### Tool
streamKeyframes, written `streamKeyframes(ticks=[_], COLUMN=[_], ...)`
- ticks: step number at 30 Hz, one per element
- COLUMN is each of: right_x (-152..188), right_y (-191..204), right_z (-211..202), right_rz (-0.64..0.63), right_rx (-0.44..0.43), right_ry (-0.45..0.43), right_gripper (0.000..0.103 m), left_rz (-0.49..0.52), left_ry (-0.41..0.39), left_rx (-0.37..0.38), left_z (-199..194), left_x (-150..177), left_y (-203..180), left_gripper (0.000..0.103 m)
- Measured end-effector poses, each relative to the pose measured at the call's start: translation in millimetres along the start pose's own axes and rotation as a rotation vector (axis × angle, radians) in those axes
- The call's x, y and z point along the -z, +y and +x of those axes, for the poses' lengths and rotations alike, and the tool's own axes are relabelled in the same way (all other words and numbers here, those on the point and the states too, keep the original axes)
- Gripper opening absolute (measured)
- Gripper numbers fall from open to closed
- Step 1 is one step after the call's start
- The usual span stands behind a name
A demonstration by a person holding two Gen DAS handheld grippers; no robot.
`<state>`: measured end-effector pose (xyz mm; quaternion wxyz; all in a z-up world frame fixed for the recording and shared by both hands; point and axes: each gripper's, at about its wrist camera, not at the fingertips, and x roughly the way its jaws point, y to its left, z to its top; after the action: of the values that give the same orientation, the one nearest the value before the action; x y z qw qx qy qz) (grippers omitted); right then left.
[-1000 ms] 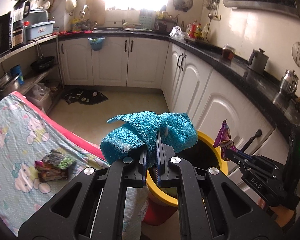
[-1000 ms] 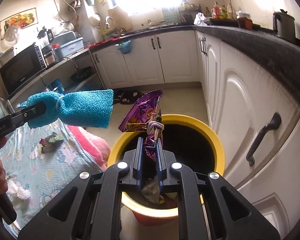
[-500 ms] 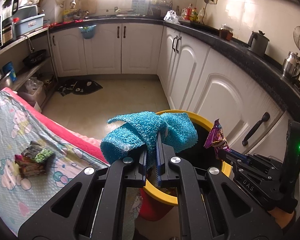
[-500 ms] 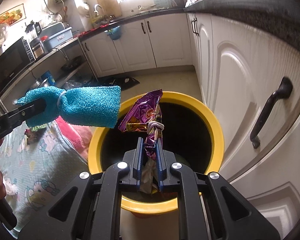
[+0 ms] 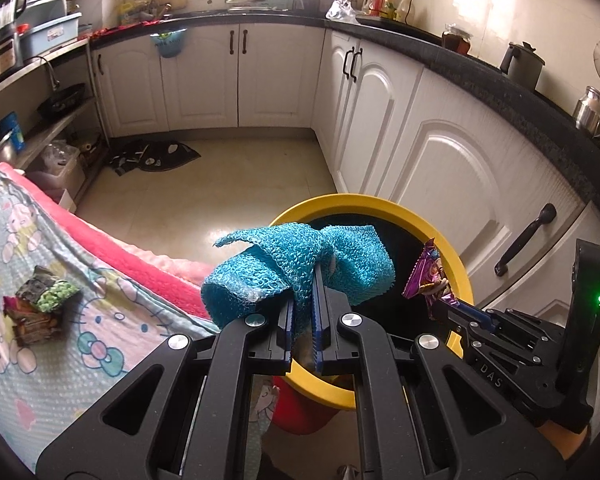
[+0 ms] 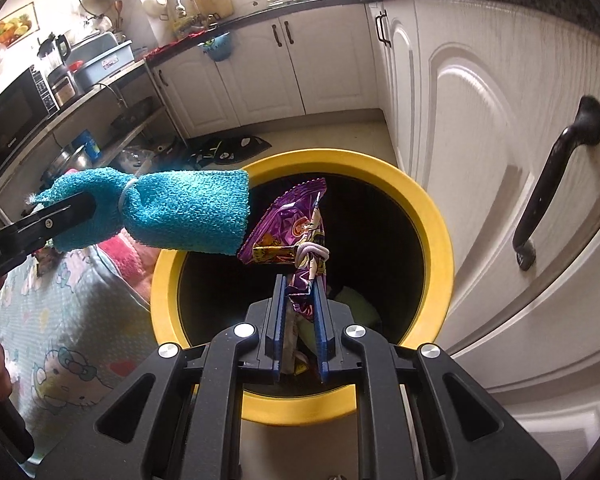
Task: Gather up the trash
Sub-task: 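Open both tools to drop the wrapper and towel into the bin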
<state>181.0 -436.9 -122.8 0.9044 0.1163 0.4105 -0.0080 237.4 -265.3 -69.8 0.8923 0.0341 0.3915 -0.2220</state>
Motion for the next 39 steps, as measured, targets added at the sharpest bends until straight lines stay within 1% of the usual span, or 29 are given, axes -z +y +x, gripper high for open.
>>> streamKeyframes(ticks=[4, 7, 8, 10, 12, 13, 15, 16, 18, 19, 20, 21, 22, 23, 27, 34, 36, 39], right_x=[0, 1, 1, 1, 1, 0, -1, -1, -1, -2, -2, -3, -4, -5, -11, -19, -20, -24], right_y=[-1, -5, -6, -8, -7, -7, -5, -3, 2, 4, 6, 9, 13, 18, 35, 77, 88, 106], right_z=[3, 5, 5, 6, 5, 5, 4, 2, -1, -3, -6, -9, -11, -15, -25, -42, -46, -49], right_rz=[0.000, 0.004, 0.008, 0.009, 0.006, 0.004, 0.001, -0.003, -0.010, -0.013, -0.013, -0.014, -0.018, -0.028, -0.068, -0.137, -0.156, -0.186], right_rx=[0.009, 0.019, 0.022, 0.024, 0.033, 0.033, 0.031, 0.031, 0.036, 0.033, 0.026, 0.019, 0.012, 0.005, -0.028, -0.096, -0.115, -0.144], right_ry=[0.007, 0.009, 0.010, 0.013, 0.012, 0.009, 0.003, 0.000, -0.009, -0.014, -0.023, -0.029, -0.037, -0.047, -0.075, -0.113, -0.123, -0.132], right_gripper=[0.015, 0.024, 0.027, 0.029, 0.034, 0.035, 0.038, 0.039, 0.045, 0.047, 0.050, 0.052, 0.053, 0.054, 0.057, 0.060, 0.064, 0.064], left_rz=[0.001, -0.001, -0.003, -0.007, -0.015, -0.021, -0.033, -0.039, -0.054, -0.062, -0.068, -0.074, -0.082, -0.090, -0.121, -0.193, -0.211, -0.232], left_ry=[0.013, 0.020, 0.019, 0.020, 0.015, 0.011, 0.002, -0.005, -0.023, -0.032, -0.043, -0.052, -0.063, -0.075, -0.103, -0.159, -0.175, -0.192], left_rx=[0.007, 0.012, 0.010, 0.006, -0.001, -0.001, -0.012, -0.019, -0.030, -0.034, -0.041, -0.051, -0.065, -0.081, -0.132, -0.195, -0.215, -0.244], left_z=[6, 10, 11, 11, 9, 6, 1, -3, -12, -17, -21, -26, -31, -37, -57, -92, -103, -115], left_x=[0, -1, -1, -2, -2, -1, -1, -1, -1, -1, 0, 1, 2, 3, 6, 15, 18, 22], left_y=[-1, -1, -1, -1, 2, 4, 10, 12, 20, 23, 26, 30, 34, 39, 59, 98, 109, 121], left_gripper=[0.004, 0.006, 0.009, 0.016, 0.033, 0.036, 0.049, 0.053, 0.066, 0.071, 0.081, 0.088, 0.091, 0.092, 0.092, 0.092, 0.092, 0.092])
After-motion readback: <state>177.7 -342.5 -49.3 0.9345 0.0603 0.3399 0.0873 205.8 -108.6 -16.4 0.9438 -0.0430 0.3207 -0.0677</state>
